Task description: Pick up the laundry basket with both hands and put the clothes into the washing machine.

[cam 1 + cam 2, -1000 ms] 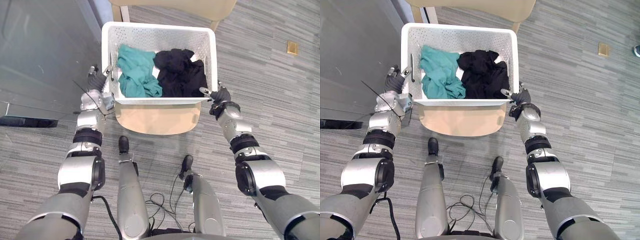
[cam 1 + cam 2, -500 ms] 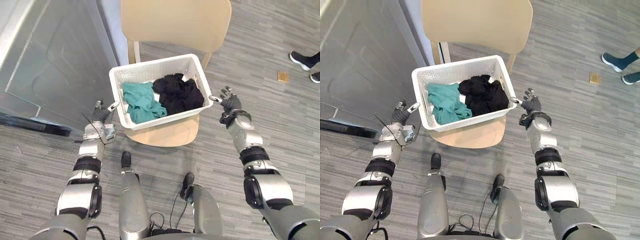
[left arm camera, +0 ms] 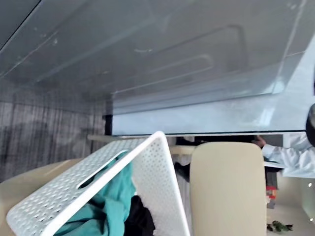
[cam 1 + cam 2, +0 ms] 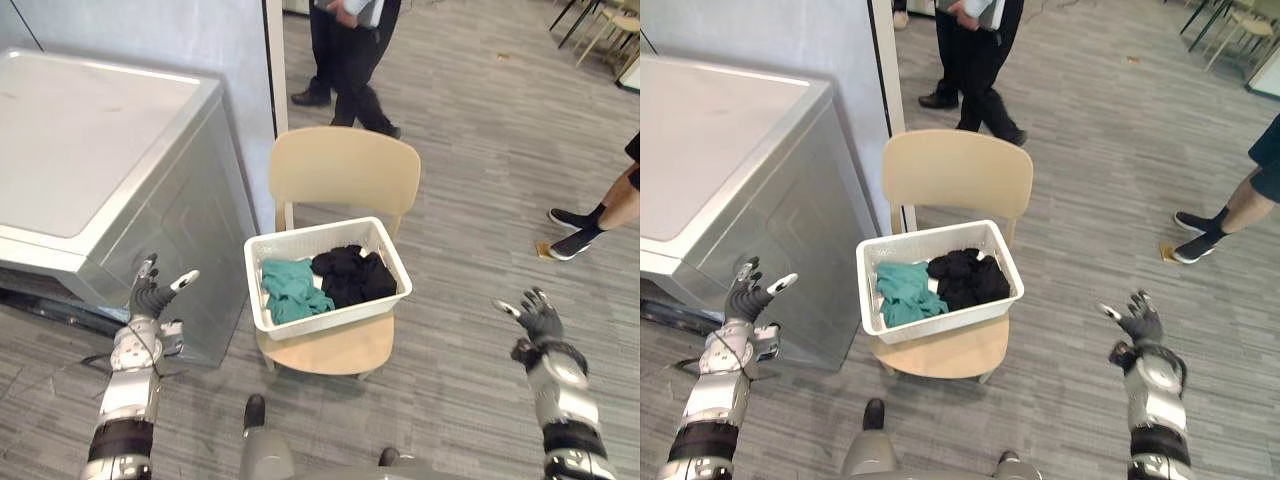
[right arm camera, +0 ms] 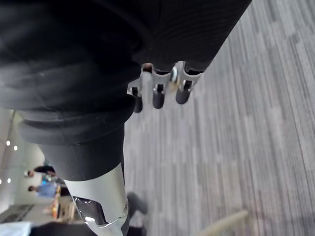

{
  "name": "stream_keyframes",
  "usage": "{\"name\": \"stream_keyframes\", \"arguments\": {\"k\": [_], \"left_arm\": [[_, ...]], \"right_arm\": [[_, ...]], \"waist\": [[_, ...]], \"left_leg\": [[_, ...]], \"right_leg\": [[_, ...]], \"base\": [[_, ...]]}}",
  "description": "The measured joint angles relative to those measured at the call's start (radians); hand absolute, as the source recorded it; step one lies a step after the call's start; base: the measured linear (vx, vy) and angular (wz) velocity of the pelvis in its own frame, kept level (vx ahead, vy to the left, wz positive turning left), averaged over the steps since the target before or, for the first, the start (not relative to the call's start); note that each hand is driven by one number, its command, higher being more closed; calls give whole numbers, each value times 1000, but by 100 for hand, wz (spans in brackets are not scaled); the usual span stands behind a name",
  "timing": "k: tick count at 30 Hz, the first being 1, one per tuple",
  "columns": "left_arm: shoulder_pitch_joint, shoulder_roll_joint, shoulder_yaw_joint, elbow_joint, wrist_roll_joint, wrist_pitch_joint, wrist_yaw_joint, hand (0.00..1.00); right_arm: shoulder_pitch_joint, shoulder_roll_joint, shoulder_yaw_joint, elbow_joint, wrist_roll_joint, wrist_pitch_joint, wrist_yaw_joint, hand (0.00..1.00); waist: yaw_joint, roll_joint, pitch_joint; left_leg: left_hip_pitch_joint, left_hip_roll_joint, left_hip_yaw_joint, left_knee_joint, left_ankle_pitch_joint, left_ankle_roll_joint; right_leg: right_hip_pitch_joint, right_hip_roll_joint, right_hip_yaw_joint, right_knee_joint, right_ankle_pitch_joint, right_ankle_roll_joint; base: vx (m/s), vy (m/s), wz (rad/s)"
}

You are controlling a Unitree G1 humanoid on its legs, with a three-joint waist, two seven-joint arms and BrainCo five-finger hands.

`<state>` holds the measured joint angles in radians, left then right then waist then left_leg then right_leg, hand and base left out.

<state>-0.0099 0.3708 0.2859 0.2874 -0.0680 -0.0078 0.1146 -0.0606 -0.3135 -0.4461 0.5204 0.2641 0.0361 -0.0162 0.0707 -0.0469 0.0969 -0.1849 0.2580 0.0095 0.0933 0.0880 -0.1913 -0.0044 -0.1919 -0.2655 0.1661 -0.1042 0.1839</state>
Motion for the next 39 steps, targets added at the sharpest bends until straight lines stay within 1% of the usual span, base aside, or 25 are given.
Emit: {"name": "stream_keyframes", "arguments": {"k": [2, 6, 8, 11, 15, 16, 17, 18, 19, 22, 24, 25, 26, 27, 28, 29, 30, 31, 32, 33, 34, 35, 36, 37, 39], "left_arm": [[90, -90, 53, -21, 25, -3, 4, 0], [199, -229, 71, 62, 40, -3, 18, 0], [253, -299, 71, 192, 30, -2, 16, 0], [269, -350, 102, 413, -4, 2, 9, 0], [277, -369, 201, 733, -42, 22, -3, 0], [278, -370, 213, 755, -44, 28, -3, 0], [279, -369, 240, 776, -50, 37, -4, 0], [284, -370, 259, 783, -54, 44, -7, 0], [263, -355, 266, 783, -27, 46, -45, 0], [249, -358, 261, 783, -24, 45, -49, 0], [237, -353, 236, 781, -23, 41, -49, 0], [217, -345, 228, 770, -50, 32, -48, 0], [199, -346, 229, 744, -96, 20, -47, 0], [195, -348, 229, 733, -108, 18, -46, 0], [189, -350, 224, 734, -121, 20, -43, 0], [189, -351, 201, 739, -122, 23, -38, 0], [186, -352, 175, 743, -124, 23, -34, 0], [194, -362, 176, 744, -125, 25, -33, 0], [208, -380, 181, 746, -127, 33, -27, 0], [218, -385, 188, 746, -134, 36, -22, 0], [230, -381, 188, 749, -134, 35, -20, 0], [229, -379, 188, 756, -134, 35, -20, 0], [219, -377, 189, 779, -132, 35, -22, 0], [212, -372, 189, 790, -130, 40, -25, 0], [197, -371, 188, 786, -117, 40, -27, 0]], "right_arm": [[74, 59, -78, 0, 0, -13, -2, 0], [173, 144, -113, 14, 0, -18, -5, 0], [228, 206, -114, 68, 0, -18, -8, 0], [249, 263, -119, 218, 1, -17, -7, 0], [242, 311, -160, 531, 35, -16, -2, 0], [243, 314, -171, 564, 43, -15, -1, 0], [244, 321, -207, 617, 48, -10, 2, 0], [247, 321, -248, 652, 49, -6, 2, 0], [262, 313, -261, 671, -49, 16, 24, 0], [251, 307, -247, 672, -64, 16, 24, 0], [239, 296, -169, 672, -66, 13, 22, 0], [217, 273, -78, 678, -76, 13, 20, 0], [185, 237, 7, 679, -103, 10, 21, 0], [162, 224, 40, 678, -113, 11, 20, 0], [134, 215, 69, 678, -119, 9, 18, 0], [101, 201, 97, 668, -119, 2, 16, 0], [86, 195, 112, 668, -119, -3, 16, 0], [63, 188, 111, 670, -118, -7, 16, 0], [39, 184, 110, 670, -118, -13, 16, 0], [14, 185, 108, 673, -117, -27, 16, 0], [-4, 196, 105, 672, -115, -28, 16, 0], [-8, 204, 98, 671, -114, -28, 15, 0], [-9, 218, 66, 671, -108, -26, 14, 0], [-4, 226, 27, 670, -108, -26, 11, 0], [8, 232, -17, 671, -107, -18, 2, 0]], "waist": [[0, 5, -33], [-2, 30, -49], [-2, 42, -56], [-3, 46, -62], [-2, 46, -71], [-2, 38, -75], [-2, 52, -78], [-2, 41, -80], [-8, 42, -91], [-9, 40, -93], [-8, 33, -85], [-12, 41, -71], [-14, 60, -52], [-5, 65, -36], [4, 78, -15], [1, 86, -2], [2, 59, 6], [12, 56, 13], [24, 55, 22], [30, 59, 29], [33, 58, 30], [33, 58, 31], [25, 57, 31], [17, 63, 35], [-1, 64, 34]], "left_leg": [[41, 0, 12, -27, 0, 0], [89, 0, 21, -51, 0, 0], [114, 0, 22, -61, 0, -1], [152, 0, 26, -77, 0, -1], [223, 0, 51, -117, 0, -4], [232, -1, 52, -131, 0, -9], [246, -4, 51, -150, 1, -11], [264, -9, 48, -167, 1, -11], [271, -23, 22, -163, 1, -11], [277, -33, 10, -162, 1, -11], [208, -31, -44, -104, -7, -11], [114, -24, -120, -14, -13, -23], [15, -11, -209, 51, -9, -33], [-8, -2, -235, 47, 7, -37], [-36, 3, -266, 29, 49, -13], [-72, -16, -285, -33, 180, 54], [-84, -53, -262, -128, 348, 109], [-98, -80, -236, -76, 319, 102], [-133, -123, -196, 84, 183, 113], [-168, -158, -171, 300, 8, 121], [-163, -166, -147, 455, -110, 124], [-150, -160, -127, 514, -155, 127], [-104, -123, -62, 593, -205, 136], [-41, -68, 1, 603, -218, 142], [66, -10, 80, 463, -216, 122]], "right_leg": [[34, 3, 1, -24, 0, 0], [60, 3, 3, -35, 0, 0], [83, 3, 2, -43, 0, 0], [112, 3, 3, -49, 0, 0], [148, 2, 24, -55, -4, -1], [148, 2, 27, -55, -7, -7], [147, 2, 34, -55, -9, -8], [147, 1, 47, -54, -9, -8], [153, -10, 44, -31, -20, -5], [153, -22, 37, 3, -42, -2], [119, -21, 18, 75, -90, -12], [79, -12, -19, 141, -114, -38], [38, 24, -75, 189, -139, -64], [21, 32, -99, 216, -158, -63], [-3, 42, -132, 259, -187, -80], [-14, 42, -186, 275, -207, -103], [-17, 6, -257, 260, -198, -129], [-20, -13, -285, 255, -190, -142], [-22, -28, -317, 235, -172, -157], [-23, -30, -355, 189, -139, -170], [-23, -21, -387, 144, -104, -181], [-18, -17, -407, 126, -87, -183], [-10, -15, -448, 110, -65, -179], [2, -18, -496, 107, -60, -173], [7, -29, -553, 112, -54, -164]], "base": [[82, -19, -3], [36, -18, -7], [0, 0, 0], [0, 0, 0], [-36, 1, -12], [-46, 5, -15], [-33, 5, -20], [-62, 9, -11], [-51, 0, 3], [-17, -16, 17], [-34, -65, 54], [-72, -117, 129], [-80, -120, 132], [-149, -145, 120], [-210, -168, 131], [-264, -183, 184], [-220, -122, 172], [-192, -100, 116], [-194, -118, 75], [-240, -135, 75], [-200, -91, 64], [-170, -40, 66], [-102, -23, 93], [-87, -13, 107], [-72, 55, 127]]}}
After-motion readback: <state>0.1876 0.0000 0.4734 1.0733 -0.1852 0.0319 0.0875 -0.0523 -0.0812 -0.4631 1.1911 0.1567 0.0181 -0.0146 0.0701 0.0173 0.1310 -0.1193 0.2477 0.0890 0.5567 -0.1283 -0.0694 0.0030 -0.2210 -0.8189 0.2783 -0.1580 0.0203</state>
